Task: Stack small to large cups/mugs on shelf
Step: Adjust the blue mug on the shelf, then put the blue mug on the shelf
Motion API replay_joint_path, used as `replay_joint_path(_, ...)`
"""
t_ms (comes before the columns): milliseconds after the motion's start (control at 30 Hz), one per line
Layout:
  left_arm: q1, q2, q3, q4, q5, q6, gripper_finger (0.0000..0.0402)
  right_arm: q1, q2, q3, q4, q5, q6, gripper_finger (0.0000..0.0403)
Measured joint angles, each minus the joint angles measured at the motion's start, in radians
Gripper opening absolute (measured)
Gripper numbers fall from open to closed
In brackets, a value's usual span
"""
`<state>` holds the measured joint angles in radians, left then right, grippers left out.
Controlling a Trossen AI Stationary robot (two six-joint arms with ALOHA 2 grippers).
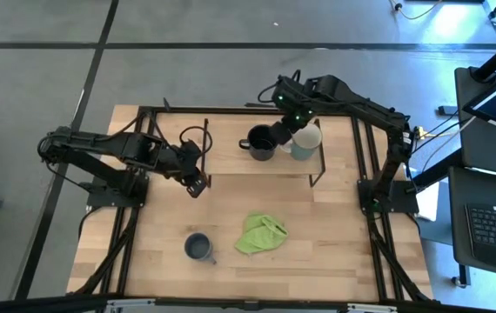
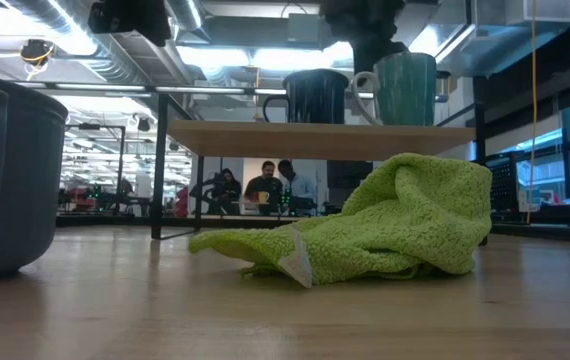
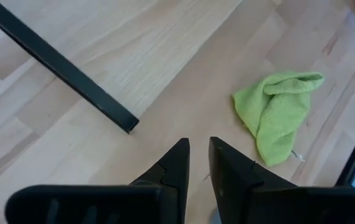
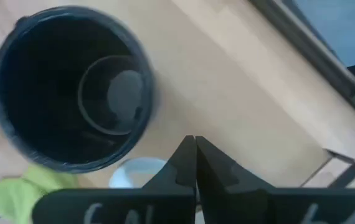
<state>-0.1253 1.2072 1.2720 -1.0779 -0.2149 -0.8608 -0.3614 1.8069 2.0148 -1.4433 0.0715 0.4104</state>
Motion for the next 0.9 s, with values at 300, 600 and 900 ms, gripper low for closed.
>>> replay_joint_path(300, -0.004, 0.0, 0.0, 0.01, 0.01, 0.035, 0.0057, 0.0, -0.002, 0.013, 0.119, 0.023, -0.076, 0.0005)
replay_joint_path(600, -0.047, 0.0, 0.0, -0.119, -0.091, 0.112, 0.0057, 0.107, -0.008, 0.279, 0.317, 0.016, -0.249, 0.0035)
replay_joint_path(900, -0.223, -0.019, 0.001, -0.195, -0.159, -0.015, 0.0057, 0.257, -0.117, 0.284, 0.311, 0.205, -0.219, 0.0081)
